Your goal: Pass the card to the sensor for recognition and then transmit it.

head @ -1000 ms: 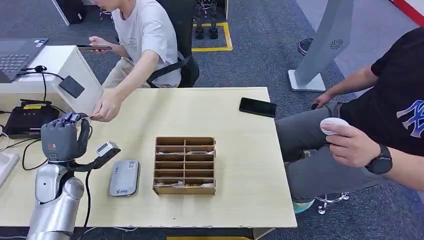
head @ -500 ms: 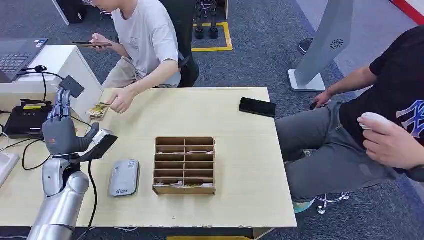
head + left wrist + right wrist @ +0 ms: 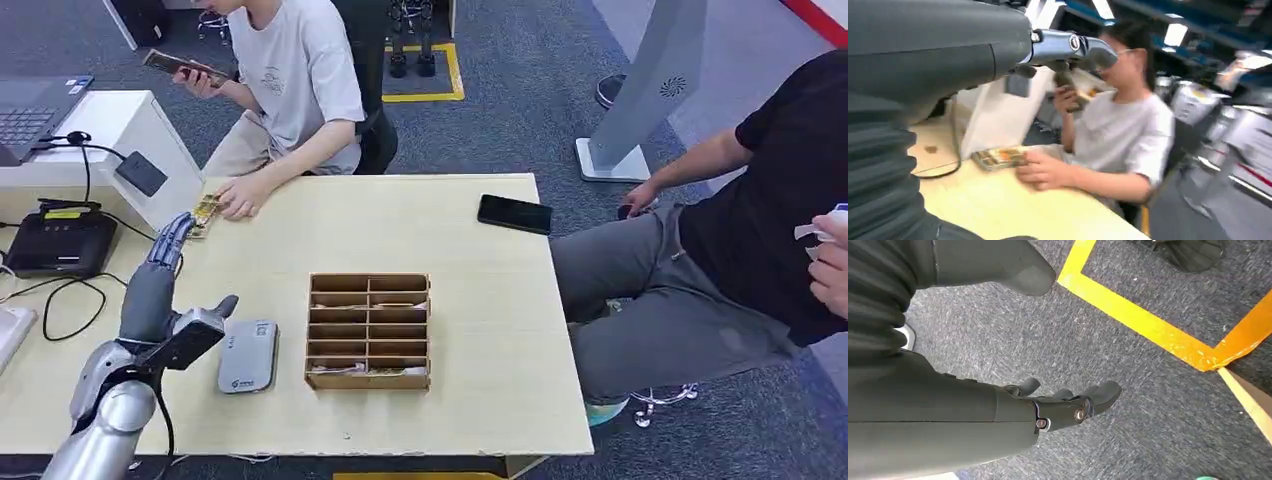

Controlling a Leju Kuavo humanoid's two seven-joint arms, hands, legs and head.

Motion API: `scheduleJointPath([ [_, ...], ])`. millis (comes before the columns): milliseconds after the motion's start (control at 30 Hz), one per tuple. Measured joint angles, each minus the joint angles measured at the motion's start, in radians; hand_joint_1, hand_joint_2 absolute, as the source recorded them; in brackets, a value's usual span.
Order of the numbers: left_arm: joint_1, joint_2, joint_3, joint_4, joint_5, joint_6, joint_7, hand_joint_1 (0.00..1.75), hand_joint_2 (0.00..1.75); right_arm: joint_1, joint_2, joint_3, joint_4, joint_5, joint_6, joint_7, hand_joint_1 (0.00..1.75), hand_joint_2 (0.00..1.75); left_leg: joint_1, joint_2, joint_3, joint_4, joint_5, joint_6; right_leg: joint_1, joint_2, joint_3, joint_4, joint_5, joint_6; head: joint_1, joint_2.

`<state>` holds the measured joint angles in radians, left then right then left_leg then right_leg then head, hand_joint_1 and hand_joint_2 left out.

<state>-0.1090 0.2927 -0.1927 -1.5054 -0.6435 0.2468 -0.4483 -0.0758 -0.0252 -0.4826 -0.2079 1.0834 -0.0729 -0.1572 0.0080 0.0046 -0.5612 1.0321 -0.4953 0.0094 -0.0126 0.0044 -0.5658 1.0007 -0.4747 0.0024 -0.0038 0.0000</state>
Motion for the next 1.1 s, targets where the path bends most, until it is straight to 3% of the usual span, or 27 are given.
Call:
scheduleJointPath([
  [67,0.042,0.021,-0.018,-0.054,0.0,-0.013,-0.034,0.0,1.75,0.004,-0.004,-0.007,0.0,-0.003,0.002,0.007,0.0,1.75,0.0,0.0,0.0,0.0,0.0,0.0,0.0,0.0,0.0,0.0,0.0,0.0,0.0,0.0],
  [267,0.048,0.024,-0.021,-0.062,0.0,-0.015,-0.037,0.0,1.75,0.005,-0.005,-0.008,0.0,-0.003,0.002,0.008,0.0,1.75,0.0,0.0,0.0,0.0,0.0,0.0,0.0,0.0,0.0,0.0,0.0,0.0,0.0,0.0],
  [367,0.108,0.051,-0.065,-0.148,-0.004,-0.028,-0.059,0.0,1.75,0.009,-0.011,-0.018,0.0,-0.003,0.002,0.009,0.0,1.75,0.0,-0.001,0.0,0.0,0.0,0.0,0.0,-0.001,0.0,0.0,0.0,0.0,0.0,0.0],
  [433,0.176,0.071,-0.133,-0.243,0.008,-0.019,-0.111,0.0,1.75,0.013,-0.011,-0.036,0.0,-0.006,0.002,0.006,0.0,1.75,0.0,0.0,0.0,0.0,0.0,0.0,0.0,-0.001,0.0,0.0,0.001,0.0,0.0,0.0],
  [733,0.251,0.1,-0.195,-0.3,-0.055,0.024,-0.119,0.0,1.75,0.026,-0.016,-0.055,0.001,-0.005,0.001,0.01,0.0,1.75,0.0,-0.001,0.0,0.0,0.0,0.0,0.0,-0.001,0.0,0.0,0.0,0.0,0.0,0.0],
  [867,0.25,0.115,-0.232,-0.299,-0.184,0.088,-0.074,0.0,1.75,0.028,-0.017,-0.06,0.001,-0.004,0.001,0.018,0.0,1.75,0.0,-0.001,0.0,0.0,0.0,0.0,0.0,-0.001,0.0,0.0,0.0,0.0,0.0,0.0],
  [967,0.225,0.115,-0.288,-0.278,-0.344,0.158,0.015,0.0,1.75,0.029,-0.017,-0.063,0.001,0.001,0.001,0.02,0.0,1.75,0.0,-0.001,0.0,0.0,0.001,0.0,0.0,-0.001,0.0,0.0,0.001,0.0,0.0,0.0],
  [1100,0.194,0.114,-0.364,-0.238,-0.407,0.189,0.064,0.0,1.75,0.028,-0.017,-0.063,0.001,0.007,0.002,0.016,0.0,1.75,0.0,-0.001,0.0,0.0,0.001,0.0,0.0,-0.001,0.0,0.0,0.001,0.0,0.0,0.0],
])
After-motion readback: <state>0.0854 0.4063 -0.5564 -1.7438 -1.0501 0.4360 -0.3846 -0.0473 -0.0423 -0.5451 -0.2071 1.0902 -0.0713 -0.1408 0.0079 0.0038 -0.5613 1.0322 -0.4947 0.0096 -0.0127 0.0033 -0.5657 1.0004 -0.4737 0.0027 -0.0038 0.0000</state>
